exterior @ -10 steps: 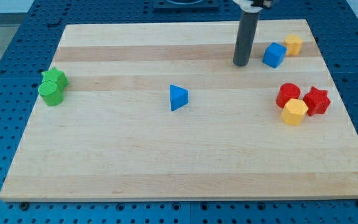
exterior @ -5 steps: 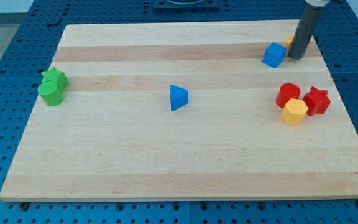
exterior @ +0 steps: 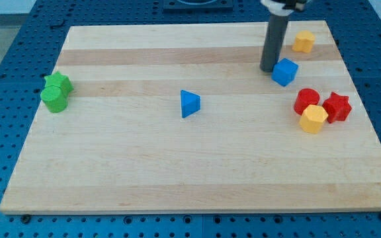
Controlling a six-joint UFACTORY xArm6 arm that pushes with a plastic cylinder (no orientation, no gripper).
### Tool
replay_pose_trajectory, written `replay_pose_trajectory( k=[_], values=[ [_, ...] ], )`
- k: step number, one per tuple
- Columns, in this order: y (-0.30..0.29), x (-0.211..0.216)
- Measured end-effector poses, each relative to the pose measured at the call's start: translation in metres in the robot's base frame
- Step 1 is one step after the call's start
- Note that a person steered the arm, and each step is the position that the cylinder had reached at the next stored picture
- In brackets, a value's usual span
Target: Push blue cube to the center
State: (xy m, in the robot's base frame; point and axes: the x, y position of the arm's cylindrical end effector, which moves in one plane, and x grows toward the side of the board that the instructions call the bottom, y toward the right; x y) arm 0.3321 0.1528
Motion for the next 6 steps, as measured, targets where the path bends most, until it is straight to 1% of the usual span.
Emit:
replay_pose_trajectory(
  k=[1,2,3,5,6],
  values=[
    [0.037,-0.012],
    [0.067,-0.006],
    [0.040,0.025],
    [-0.119,0.066],
    [-0.155,0.070]
  ],
)
